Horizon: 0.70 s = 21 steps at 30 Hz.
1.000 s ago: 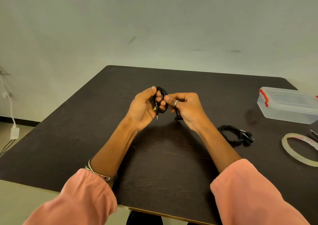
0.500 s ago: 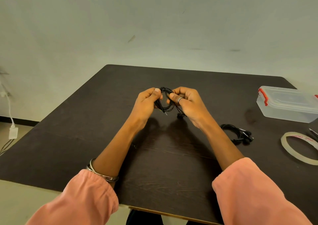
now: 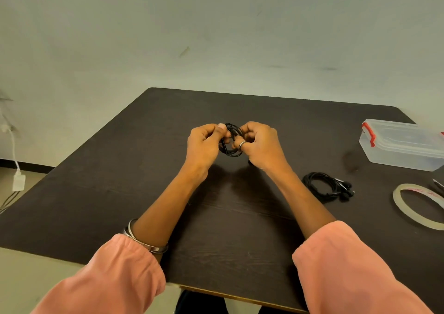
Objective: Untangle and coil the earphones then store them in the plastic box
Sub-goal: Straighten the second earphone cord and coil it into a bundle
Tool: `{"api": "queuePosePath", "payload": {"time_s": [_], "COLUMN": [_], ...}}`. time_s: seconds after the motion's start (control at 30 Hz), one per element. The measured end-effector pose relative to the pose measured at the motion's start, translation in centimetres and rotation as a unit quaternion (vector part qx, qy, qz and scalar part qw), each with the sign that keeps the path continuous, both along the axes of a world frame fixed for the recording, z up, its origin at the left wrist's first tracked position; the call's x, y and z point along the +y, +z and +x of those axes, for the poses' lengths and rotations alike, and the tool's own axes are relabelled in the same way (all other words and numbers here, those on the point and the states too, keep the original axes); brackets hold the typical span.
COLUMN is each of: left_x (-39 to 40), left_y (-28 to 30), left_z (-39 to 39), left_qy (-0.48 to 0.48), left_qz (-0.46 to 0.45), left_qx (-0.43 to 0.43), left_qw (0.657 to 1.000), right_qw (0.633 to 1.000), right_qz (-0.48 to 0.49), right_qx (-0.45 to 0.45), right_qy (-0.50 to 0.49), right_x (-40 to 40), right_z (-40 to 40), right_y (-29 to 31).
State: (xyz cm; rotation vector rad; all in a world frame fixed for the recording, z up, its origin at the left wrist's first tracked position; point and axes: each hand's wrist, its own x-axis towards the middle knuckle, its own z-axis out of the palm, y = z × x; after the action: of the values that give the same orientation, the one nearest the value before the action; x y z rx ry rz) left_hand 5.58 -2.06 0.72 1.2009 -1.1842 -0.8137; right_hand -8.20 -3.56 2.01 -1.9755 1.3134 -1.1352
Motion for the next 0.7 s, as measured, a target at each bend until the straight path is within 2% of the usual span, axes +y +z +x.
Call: {"api": "queuePosePath", "payload": {"time_s": [0.2,0.5,0.7], "left_x": [0.22,0.35,0.52], "left_y": [-0.09,0.10,0.44], "left_z": [-0.45,-0.14,-0.17], "left_qy": [0.010,-0.005,-0.012], "left_qz": [0.010,0.065,0.082], "left_qx": [-0.006,0.015,0.012], "left_qw": [1.000,0.998,0.996], "right_qw": [1.000,0.990,0.989], "right_qz": [-0.016,-0.057,-0.072], "right_qx": [0.023,0.125,0.132], "right_qy": [0.012,0.028,-0.005], "right_x": [0.12,0.04,0.14], "right_z": [0.01,0.11,0.02], "right_y": [-0.07,-0.34,-0.27]}}
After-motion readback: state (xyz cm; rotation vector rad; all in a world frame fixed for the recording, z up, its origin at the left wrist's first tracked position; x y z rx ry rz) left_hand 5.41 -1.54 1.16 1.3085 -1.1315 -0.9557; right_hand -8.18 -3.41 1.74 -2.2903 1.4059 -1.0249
